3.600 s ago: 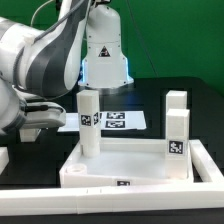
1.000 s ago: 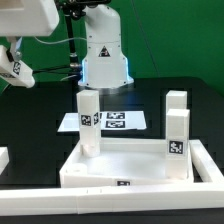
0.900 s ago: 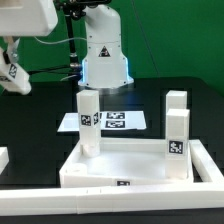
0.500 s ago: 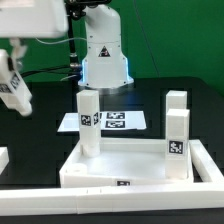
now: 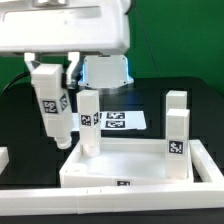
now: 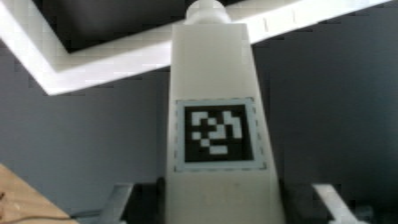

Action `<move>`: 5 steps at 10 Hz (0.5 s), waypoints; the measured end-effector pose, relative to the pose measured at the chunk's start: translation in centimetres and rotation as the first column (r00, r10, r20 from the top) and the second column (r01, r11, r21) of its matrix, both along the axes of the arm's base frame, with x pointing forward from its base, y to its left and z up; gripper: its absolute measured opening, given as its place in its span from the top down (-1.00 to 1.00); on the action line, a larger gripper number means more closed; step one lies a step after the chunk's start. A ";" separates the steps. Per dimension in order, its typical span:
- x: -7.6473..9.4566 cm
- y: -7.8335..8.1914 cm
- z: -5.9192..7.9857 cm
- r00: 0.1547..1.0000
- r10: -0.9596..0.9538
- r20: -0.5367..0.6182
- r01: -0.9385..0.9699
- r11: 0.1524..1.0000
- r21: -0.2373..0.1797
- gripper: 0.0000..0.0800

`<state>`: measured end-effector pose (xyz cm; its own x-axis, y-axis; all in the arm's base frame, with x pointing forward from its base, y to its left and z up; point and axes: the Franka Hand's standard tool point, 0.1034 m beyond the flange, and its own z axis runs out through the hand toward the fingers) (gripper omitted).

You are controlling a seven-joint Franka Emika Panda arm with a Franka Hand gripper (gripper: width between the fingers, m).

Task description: Assemble desk

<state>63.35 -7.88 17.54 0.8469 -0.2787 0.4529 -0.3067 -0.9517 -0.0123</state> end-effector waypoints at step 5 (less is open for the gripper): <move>-0.6 -0.7 0.0 0.999 0.016 0.048 -0.014 1.000 -0.027 0.28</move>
Offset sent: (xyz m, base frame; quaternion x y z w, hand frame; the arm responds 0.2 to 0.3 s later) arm 0.0000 0.0000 0.0000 0.0000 0.0000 0.0000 1.0000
